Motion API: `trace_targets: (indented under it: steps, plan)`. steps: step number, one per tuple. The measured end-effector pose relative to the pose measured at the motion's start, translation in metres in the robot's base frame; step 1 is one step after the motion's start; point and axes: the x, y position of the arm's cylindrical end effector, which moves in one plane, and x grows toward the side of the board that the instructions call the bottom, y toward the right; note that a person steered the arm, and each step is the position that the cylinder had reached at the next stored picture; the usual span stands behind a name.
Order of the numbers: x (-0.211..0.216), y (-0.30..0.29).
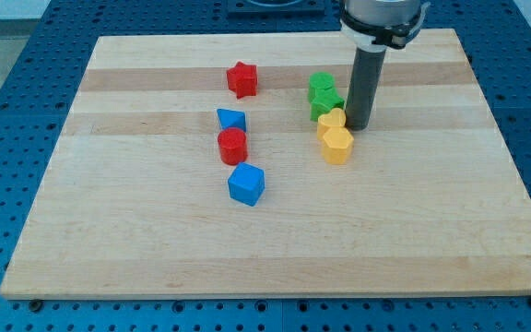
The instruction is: Move the blue cube parallel to the left of the red circle
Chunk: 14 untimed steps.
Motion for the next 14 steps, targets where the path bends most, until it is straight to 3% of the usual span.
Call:
trace_targets:
  steps: [2, 3, 5, 6, 11, 14]
  plan:
    - [0.003, 0.049]
    - [0.029, 0.064]
    - [0.118, 0.043]
    - [0.132, 0.003]
    - [0.160, -0.150]
    - [0.120, -0.143]
